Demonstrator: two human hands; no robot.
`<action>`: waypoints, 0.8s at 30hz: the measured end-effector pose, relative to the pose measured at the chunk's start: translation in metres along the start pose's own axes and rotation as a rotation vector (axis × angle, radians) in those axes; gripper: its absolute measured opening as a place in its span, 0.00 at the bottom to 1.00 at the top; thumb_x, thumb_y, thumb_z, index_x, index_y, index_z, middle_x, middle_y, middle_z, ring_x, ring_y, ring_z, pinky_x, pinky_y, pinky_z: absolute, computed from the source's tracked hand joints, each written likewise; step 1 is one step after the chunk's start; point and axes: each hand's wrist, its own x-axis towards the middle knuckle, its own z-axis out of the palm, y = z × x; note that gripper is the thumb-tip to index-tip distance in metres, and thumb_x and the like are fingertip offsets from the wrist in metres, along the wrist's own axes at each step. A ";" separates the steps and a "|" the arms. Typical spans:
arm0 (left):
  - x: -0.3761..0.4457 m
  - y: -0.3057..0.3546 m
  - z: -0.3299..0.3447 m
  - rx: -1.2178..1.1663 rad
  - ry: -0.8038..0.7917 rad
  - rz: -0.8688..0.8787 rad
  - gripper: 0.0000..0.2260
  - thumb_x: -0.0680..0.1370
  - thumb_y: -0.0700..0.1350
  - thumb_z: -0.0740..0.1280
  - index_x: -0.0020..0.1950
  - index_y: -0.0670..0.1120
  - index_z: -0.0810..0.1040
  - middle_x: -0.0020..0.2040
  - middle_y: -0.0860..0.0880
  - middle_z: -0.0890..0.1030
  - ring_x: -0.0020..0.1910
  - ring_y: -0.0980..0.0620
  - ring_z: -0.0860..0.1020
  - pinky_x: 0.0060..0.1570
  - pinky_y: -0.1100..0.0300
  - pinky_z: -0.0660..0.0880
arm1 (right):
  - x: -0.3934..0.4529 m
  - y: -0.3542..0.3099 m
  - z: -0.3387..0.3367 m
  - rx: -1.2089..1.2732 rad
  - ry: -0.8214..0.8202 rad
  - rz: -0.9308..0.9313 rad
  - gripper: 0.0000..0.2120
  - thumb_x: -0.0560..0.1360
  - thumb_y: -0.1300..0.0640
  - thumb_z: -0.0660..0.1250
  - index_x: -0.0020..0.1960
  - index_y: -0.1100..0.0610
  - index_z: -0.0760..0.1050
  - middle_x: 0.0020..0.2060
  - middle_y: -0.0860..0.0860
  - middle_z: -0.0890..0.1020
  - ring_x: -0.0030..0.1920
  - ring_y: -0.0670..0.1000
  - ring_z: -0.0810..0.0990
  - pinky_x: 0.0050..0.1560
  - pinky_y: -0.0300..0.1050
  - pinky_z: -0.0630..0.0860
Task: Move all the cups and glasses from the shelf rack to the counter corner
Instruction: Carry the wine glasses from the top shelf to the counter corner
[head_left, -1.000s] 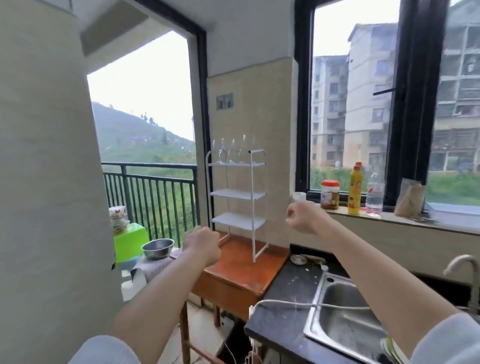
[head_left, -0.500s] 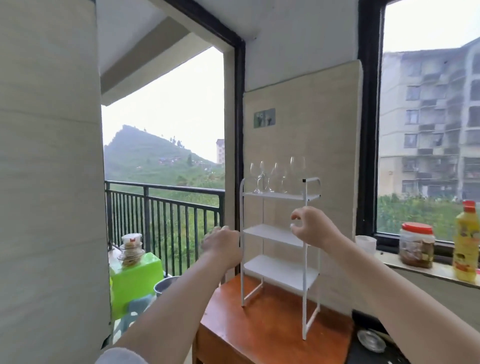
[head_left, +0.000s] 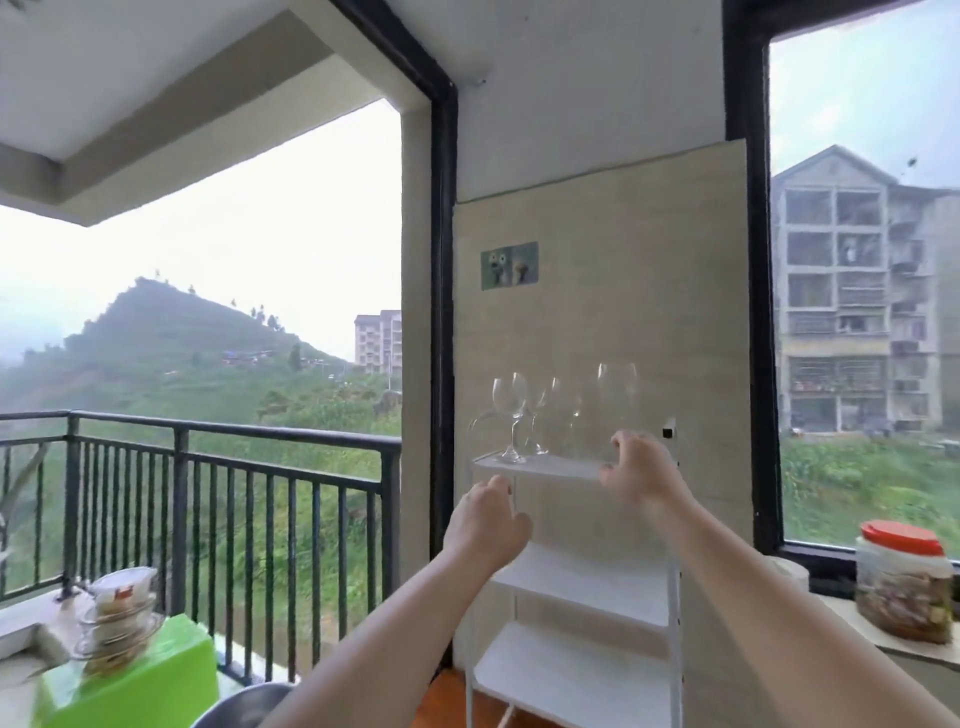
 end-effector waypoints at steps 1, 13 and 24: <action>0.014 -0.003 0.004 -0.006 0.007 -0.010 0.18 0.75 0.44 0.61 0.64 0.41 0.70 0.64 0.43 0.74 0.63 0.45 0.72 0.58 0.56 0.70 | 0.011 0.000 0.006 -0.021 0.007 0.020 0.19 0.74 0.60 0.62 0.63 0.67 0.70 0.62 0.63 0.74 0.63 0.62 0.72 0.60 0.49 0.70; 0.176 -0.008 0.041 -0.426 0.120 -0.173 0.23 0.72 0.42 0.65 0.66 0.41 0.66 0.60 0.43 0.75 0.60 0.44 0.74 0.50 0.58 0.71 | 0.144 0.031 0.052 -0.066 -0.026 0.287 0.17 0.76 0.58 0.58 0.62 0.64 0.73 0.62 0.60 0.77 0.64 0.58 0.74 0.59 0.44 0.72; 0.248 -0.016 0.077 -0.964 0.105 -0.168 0.10 0.68 0.31 0.65 0.48 0.38 0.75 0.35 0.44 0.73 0.33 0.48 0.71 0.27 0.64 0.65 | 0.205 0.045 0.082 0.533 0.071 0.452 0.18 0.72 0.70 0.61 0.26 0.59 0.64 0.12 0.51 0.68 0.14 0.45 0.66 0.21 0.36 0.60</action>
